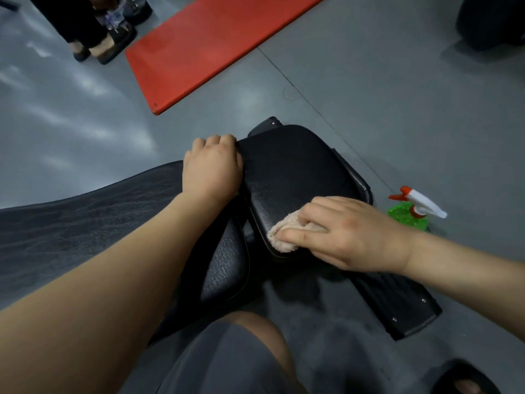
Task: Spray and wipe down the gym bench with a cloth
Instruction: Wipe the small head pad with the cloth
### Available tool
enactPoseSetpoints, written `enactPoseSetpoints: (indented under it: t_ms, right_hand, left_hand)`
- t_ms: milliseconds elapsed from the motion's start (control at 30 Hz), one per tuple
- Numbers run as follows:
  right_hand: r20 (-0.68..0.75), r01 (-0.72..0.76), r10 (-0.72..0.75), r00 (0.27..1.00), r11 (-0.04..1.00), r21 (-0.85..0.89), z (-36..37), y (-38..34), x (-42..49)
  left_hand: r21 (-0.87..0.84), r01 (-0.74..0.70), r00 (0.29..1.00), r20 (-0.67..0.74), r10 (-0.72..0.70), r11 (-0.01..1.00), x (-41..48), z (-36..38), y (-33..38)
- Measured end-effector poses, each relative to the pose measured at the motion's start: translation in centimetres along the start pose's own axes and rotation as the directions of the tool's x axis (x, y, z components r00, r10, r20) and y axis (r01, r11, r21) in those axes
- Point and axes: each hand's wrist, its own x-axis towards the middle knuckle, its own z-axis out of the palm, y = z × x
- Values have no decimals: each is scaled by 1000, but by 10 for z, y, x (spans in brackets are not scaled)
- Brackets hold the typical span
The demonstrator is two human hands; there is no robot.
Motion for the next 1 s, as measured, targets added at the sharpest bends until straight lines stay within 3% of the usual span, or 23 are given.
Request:
enactPoseSetpoints:
  t_ms: [133,300,500,633,733,900,1000]
  right_hand:
    - [-80,16,-18,997,999,-33,14,-7,-10]
    - [-41,62,-64,997,996,-66,9,5,-25]
    - [-83,-163,157,984,984,-70,1,14,-44]
    - [-80,-90,90,993,996,-6,16,-16,-31]
    - [-51,-72,69,996,996,-51,1,4,-43]
    - [-160,-415,398,903,905,-89,-17,50,-58]
    - [-129,-358,354,926,933,-10,-9,25,-47]
  left_hand:
    - [-166,-86,996,-42,80,982,-17,6,50]
    - [-308,38,993,-91,-69,951,-25,19,67]
    - [-306,38,994,-81,-66,951,-26,17,71]
    - [-305,66,995,-52,-86,950,-25,16,67]
    - [-319,119,993,26,-117,940,-22,11,74]
    - [-233,108,993,-18,-115,966,-23,16,81]
    - [-210,92,994,-43,-104,973,-23,19,81]
